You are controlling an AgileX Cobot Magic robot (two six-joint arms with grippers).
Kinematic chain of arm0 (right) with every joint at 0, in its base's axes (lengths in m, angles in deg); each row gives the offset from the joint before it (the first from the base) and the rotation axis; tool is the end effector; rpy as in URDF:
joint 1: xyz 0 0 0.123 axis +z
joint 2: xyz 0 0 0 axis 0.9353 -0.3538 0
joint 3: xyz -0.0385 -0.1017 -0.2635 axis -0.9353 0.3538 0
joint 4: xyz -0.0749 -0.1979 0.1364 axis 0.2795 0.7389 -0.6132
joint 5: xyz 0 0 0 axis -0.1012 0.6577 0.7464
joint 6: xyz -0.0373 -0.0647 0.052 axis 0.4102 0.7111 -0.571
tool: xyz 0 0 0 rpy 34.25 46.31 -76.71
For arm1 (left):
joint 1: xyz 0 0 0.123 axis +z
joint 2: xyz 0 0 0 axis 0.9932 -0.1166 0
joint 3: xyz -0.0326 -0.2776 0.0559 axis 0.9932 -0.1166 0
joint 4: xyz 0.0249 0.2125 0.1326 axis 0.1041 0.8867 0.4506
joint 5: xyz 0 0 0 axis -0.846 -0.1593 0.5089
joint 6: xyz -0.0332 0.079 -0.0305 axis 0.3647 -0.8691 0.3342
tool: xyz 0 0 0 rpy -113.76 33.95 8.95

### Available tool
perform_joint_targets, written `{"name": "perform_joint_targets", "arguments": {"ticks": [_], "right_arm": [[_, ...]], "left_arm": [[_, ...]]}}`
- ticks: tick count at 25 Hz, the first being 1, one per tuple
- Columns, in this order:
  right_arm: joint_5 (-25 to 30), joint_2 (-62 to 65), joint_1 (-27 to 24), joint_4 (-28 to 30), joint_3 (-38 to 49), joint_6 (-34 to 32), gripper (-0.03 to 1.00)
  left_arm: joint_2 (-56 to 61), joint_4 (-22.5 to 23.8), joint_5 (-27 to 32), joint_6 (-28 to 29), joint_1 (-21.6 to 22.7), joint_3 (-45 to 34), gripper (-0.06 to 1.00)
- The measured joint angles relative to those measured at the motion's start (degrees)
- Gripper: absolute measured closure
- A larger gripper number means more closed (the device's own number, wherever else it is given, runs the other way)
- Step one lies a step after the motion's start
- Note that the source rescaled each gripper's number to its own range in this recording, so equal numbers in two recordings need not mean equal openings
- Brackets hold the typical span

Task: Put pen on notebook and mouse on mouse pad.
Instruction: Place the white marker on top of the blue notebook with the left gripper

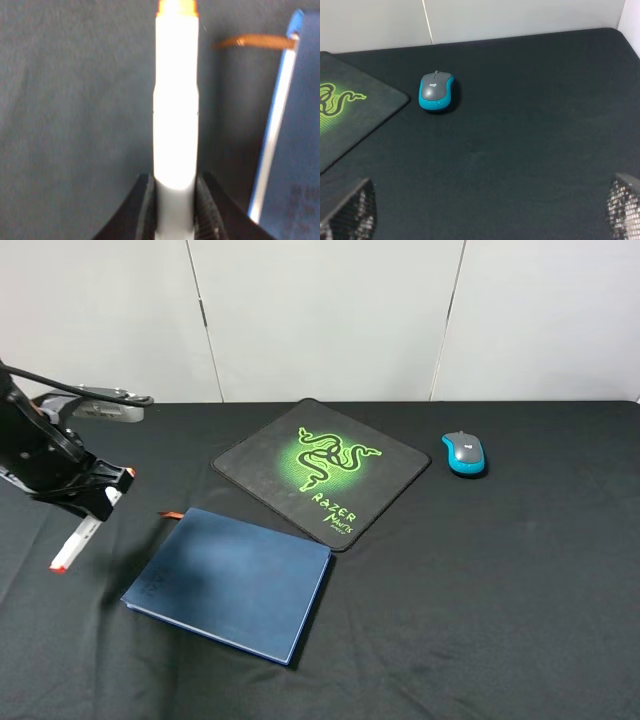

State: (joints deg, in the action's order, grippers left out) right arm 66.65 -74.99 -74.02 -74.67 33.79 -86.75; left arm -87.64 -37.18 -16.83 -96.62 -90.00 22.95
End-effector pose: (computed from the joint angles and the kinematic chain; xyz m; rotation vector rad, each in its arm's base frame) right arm -0.0027 0.0055 0.2776 0.0889 2.0073 0.0301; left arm 0.2762 -0.0348 0.1798 0.3829 2.8619 -0.0319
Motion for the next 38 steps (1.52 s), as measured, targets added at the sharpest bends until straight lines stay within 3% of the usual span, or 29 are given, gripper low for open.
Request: {"name": "perform_joint_targets", "arguments": {"ticks": [5,11,17,23,34,38], "right_arm": [[0.0,0.0,0.0,0.0,0.0,0.0,-0.03],[0.0,0.0,0.0,0.0,0.0,0.0,-0.03],[0.0,0.0,0.0,0.0,0.0,0.0,-0.03],[0.0,0.0,0.0,0.0,0.0,0.0,-0.03],[0.0,0.0,0.0,0.0,0.0,0.0,-0.03],[0.0,0.0,0.0,0.0,0.0,0.0,-0.03]], "left_arm": [[2.7,-0.6,7.6,-3.5,0.0,2.7,0.94],[2.9,-5.3,14.4,-10.1,-2.2,7.0,0.94],[3.0,-3.6,15.4,-13.6,-11.7,7.2,0.94],[3.0,-2.0,16.3,-22.5,-18.8,7.2,0.94],[2.5,-2.0,16.5,-42.8,-22.5,7.2,0.94],[-1.3,-2.6,15.7,-46.3,-23.4,7.2,0.94]]}}
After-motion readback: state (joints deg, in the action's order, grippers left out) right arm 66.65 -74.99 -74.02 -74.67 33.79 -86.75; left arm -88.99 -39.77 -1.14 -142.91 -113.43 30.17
